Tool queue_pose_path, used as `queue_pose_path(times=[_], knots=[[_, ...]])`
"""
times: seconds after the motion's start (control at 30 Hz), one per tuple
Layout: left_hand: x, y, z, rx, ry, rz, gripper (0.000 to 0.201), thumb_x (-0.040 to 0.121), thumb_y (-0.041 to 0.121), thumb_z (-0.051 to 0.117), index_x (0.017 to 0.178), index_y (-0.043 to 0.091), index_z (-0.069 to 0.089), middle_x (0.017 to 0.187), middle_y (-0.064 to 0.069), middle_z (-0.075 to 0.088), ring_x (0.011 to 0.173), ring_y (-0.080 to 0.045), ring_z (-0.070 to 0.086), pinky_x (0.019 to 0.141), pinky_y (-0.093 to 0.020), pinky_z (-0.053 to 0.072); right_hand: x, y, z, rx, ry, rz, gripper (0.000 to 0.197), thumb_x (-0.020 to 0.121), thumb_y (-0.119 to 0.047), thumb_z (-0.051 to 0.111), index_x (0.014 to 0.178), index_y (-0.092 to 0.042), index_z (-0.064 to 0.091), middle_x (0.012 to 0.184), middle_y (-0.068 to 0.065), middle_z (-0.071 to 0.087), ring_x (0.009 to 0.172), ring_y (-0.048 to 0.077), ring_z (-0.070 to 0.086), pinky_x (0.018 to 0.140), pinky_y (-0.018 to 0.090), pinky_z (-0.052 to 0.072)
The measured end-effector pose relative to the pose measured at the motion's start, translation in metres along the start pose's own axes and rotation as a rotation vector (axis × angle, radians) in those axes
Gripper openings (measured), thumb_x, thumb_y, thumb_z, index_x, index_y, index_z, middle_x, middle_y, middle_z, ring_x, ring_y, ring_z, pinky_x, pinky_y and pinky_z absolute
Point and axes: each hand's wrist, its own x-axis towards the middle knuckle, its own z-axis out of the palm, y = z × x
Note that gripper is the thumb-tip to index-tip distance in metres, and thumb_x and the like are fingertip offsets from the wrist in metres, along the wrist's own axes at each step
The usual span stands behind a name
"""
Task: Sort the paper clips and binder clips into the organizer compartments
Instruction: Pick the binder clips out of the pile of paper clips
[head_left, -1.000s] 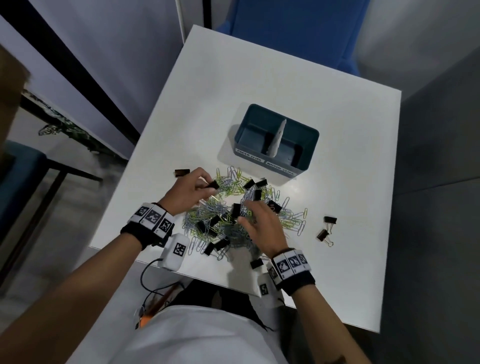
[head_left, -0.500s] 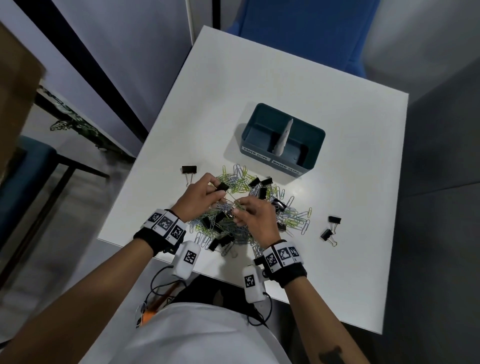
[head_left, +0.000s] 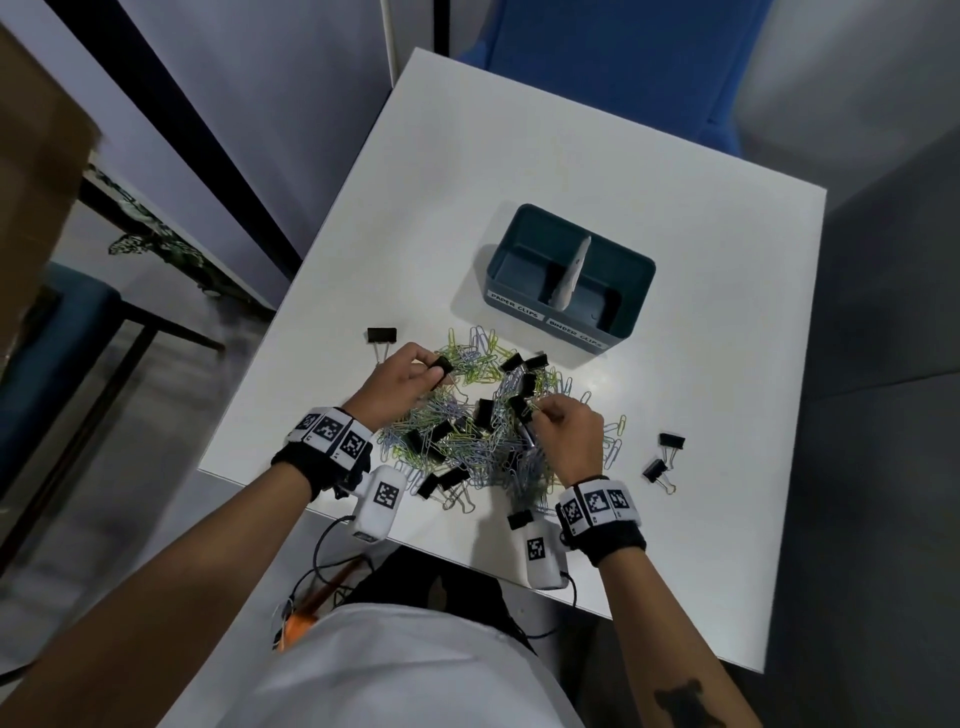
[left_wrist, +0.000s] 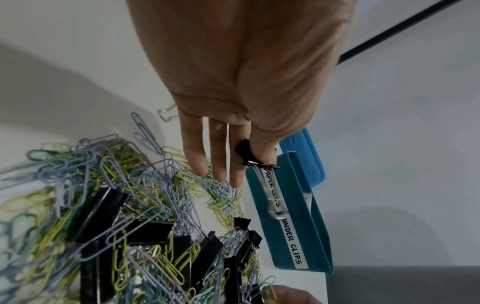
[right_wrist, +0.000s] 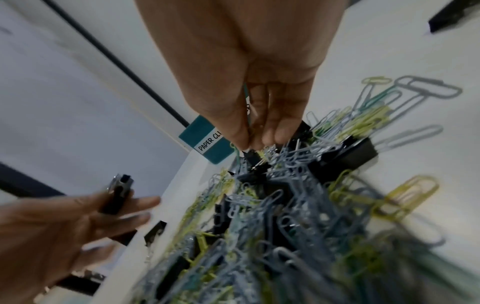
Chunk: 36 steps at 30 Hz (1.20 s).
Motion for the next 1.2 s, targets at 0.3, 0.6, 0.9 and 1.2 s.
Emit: queue_pose_path(times=[0.3,0.6,0.9,1.2], knots=[[0.004,-0.026,-0.055,0.228,0.45,0.005,0.01,0.091,0.015,0.059,0.101,0.014,0.06,0.095,-0.007,0.066,0.073,-0.021,0.063,0.054,-0.03,0.054,-0.001,0.024,-0.011,-0.04,0.013,-0.116,0.015,0.085,-0.009,0.07,0.098,-0.011,0.075,0.092,0.006,0.073,0.078,0.016,0.063,0.074,0.025,0.05],[0.004,-0.054,-0.092,0.68,0.503,-0.103,0.022,0.085,0.018,0.066,0.106,0.014,0.065,0.108,-0.012,0.061,0.1,-0.032,0.059,0.082,-0.037,0.045,0.005,0.039,-0.017,-0.168,-0.007,-0.112,0.029,0.078,-0.006,0.07,0.104,-0.019,0.07,0.096,0.005,0.064,0.091,0.026,0.058,0.079,0.036,0.05],[-0.016,-0.028,-0.013,1.021,0.084,0.261,0.035,0.092,0.027,0.058,0.124,0.017,0.052,0.124,-0.002,0.05,0.088,-0.012,0.054,0.067,-0.026,0.048,-0.032,0.048,-0.019,-0.377,-0.116,-0.063,0.032,0.08,-0.022,0.073,0.11,-0.019,0.064,0.109,0.002,0.058,0.086,0.023,0.06,0.065,0.028,0.045],[0.022,-0.025,0.076,1.194,-0.116,0.337,0.062,0.081,0.031,0.07,0.133,0.018,0.039,0.124,-0.006,0.046,0.105,-0.021,0.047,0.075,-0.035,0.053,-0.03,0.036,0.008,-0.365,-0.026,-0.017,0.031,0.08,-0.022,0.074,0.108,-0.012,0.061,0.115,0.007,0.052,0.094,0.024,0.056,0.071,0.036,0.055]])
